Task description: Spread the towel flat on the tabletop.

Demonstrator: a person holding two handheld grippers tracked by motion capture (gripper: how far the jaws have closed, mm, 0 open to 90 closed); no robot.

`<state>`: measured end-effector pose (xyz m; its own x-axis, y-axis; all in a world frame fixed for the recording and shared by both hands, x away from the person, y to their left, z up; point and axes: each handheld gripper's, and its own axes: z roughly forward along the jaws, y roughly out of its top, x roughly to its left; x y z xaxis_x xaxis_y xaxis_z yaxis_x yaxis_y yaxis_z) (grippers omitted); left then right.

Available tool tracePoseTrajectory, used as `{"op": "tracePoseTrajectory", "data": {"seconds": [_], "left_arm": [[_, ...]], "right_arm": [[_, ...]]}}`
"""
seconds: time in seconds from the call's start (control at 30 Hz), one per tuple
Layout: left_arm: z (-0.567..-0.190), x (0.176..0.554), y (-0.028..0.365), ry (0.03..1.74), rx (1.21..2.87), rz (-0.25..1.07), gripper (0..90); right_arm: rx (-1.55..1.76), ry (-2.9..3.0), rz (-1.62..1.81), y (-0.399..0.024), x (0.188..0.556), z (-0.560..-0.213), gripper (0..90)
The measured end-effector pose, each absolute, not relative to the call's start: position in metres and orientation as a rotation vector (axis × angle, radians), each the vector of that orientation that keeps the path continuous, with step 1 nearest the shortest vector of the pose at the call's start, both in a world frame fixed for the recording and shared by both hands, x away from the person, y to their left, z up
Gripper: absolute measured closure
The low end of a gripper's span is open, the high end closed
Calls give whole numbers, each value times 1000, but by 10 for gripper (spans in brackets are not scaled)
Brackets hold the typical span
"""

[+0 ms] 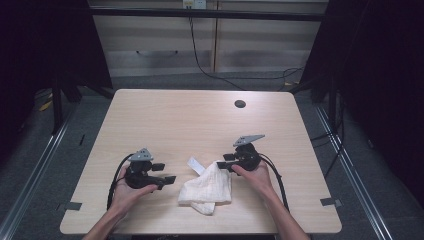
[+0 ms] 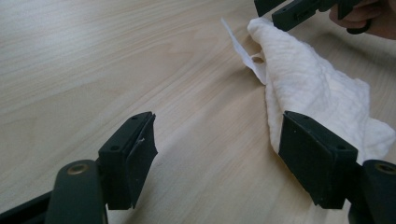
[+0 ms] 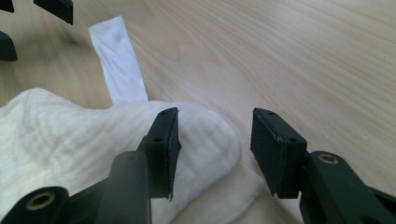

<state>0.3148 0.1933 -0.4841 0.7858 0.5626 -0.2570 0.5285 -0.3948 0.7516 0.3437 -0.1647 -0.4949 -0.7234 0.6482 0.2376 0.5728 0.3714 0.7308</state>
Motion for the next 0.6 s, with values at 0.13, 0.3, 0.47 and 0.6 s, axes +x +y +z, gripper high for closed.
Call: {"op": "tracePoseTrajectory", "data": {"seconds": [0.13, 0.3, 0.47, 0.6], "left_arm": [[-486, 315, 195, 822, 2067, 58, 258], [-485, 314, 197, 820, 2055, 77, 258], [-486, 313, 197, 818, 2054, 72, 258], [-486, 312, 195, 816, 2058, 74, 258]], "right_arm": [[1143, 2542, 1263, -164, 345, -502, 519], [1125, 2566, 1232, -161, 345, -504, 652], [1138, 2568, 1218, -161, 345, -505, 752], [1155, 2555, 1234, -162, 345, -504, 830]]}}
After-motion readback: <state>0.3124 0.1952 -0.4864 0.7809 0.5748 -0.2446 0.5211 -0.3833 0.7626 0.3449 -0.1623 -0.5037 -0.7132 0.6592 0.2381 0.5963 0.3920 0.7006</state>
